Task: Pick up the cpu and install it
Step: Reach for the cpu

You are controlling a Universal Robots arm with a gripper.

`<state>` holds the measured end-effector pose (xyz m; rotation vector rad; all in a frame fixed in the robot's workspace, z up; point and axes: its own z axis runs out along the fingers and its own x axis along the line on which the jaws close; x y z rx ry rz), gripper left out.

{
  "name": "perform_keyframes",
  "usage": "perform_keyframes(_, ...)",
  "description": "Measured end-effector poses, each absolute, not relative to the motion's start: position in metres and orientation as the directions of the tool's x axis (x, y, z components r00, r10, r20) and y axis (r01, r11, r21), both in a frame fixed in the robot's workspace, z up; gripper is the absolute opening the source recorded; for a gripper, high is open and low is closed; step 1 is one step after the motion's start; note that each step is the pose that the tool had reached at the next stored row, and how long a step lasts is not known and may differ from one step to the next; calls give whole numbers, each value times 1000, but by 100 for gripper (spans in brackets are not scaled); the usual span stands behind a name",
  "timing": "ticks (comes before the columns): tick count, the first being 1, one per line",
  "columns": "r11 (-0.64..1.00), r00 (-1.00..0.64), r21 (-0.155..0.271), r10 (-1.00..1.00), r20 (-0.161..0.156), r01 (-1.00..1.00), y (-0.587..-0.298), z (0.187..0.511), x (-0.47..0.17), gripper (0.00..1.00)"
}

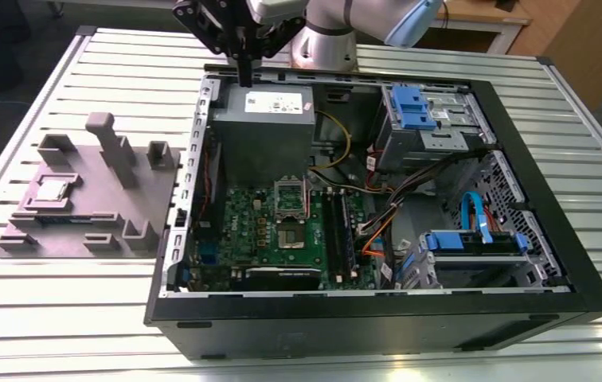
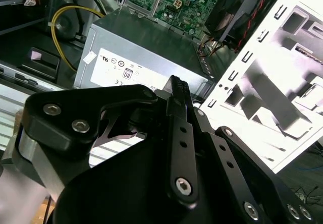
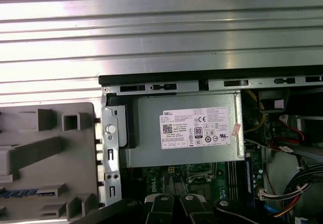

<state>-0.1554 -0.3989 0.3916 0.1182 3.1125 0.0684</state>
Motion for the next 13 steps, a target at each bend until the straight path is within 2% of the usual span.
perform_keyframes(13,996,-997,45,76,-24,75,-399,391,-161,10)
